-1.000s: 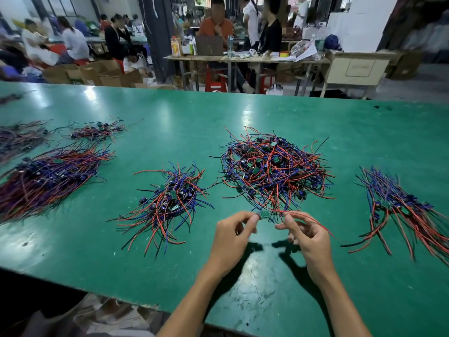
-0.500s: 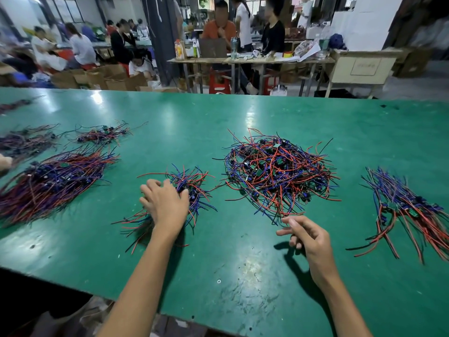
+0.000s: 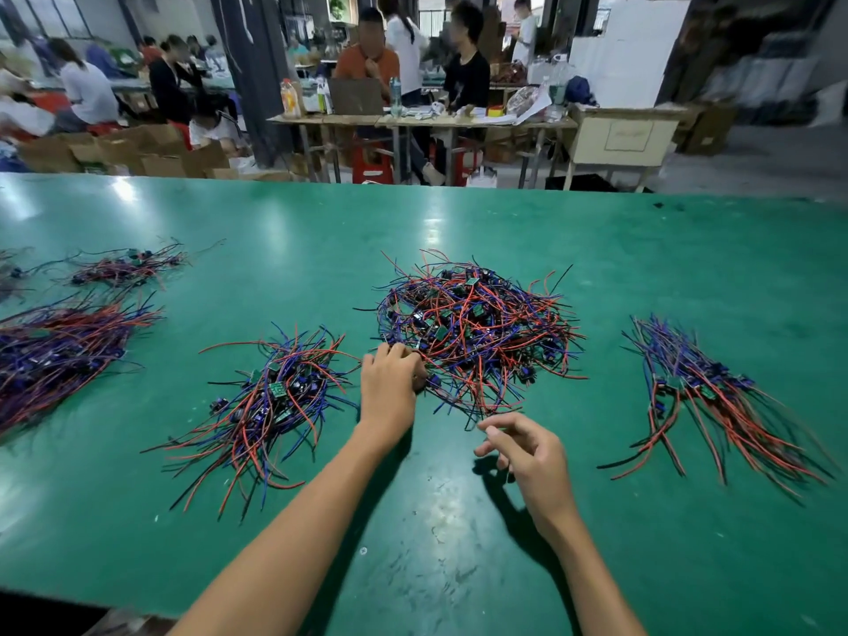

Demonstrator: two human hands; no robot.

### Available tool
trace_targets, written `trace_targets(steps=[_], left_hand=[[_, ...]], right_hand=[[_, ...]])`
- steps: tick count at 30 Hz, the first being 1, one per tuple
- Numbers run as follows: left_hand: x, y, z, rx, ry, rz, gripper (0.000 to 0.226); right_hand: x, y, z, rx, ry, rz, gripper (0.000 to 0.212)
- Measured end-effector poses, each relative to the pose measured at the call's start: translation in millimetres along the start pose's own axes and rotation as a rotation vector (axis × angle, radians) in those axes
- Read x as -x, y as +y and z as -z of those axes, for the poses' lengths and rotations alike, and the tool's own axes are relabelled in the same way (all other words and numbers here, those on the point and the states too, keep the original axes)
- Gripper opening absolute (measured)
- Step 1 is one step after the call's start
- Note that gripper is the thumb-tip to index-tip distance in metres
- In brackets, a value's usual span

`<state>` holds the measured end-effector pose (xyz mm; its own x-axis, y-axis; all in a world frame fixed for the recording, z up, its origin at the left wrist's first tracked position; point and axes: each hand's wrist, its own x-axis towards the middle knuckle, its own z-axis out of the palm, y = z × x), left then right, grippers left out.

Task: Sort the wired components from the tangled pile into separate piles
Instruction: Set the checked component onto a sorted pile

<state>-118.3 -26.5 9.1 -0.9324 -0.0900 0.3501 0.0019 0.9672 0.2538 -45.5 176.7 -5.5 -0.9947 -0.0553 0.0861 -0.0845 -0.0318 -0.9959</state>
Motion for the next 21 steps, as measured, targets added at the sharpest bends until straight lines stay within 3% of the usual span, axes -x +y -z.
trace_targets(steps=[4,7,13,16,21], left_hand=[[21,4,9,0.262,0.21,-0.052,0.013],[46,17,16,0.368,0.3,-0.216,0.012],[85,33,9,0.759,0.041,-0.246,0.03],[88,29,9,0.91,-0.021,-0.059,0.047],[91,25,11,0.982,-0.046,0.037,0.04]], right_hand=[[-4,7,-2,0.222,-0.061,-0.003,0.014],[-6,10,-6,0.288,-0.082,-0.01,0.017],[-5,9,-2,0.088,0.002,0.042,0.02],[-4,11,0,0.072,0.065,0.044,0.018],[-5,10,1,0.033,0.096,0.04,0.015]])
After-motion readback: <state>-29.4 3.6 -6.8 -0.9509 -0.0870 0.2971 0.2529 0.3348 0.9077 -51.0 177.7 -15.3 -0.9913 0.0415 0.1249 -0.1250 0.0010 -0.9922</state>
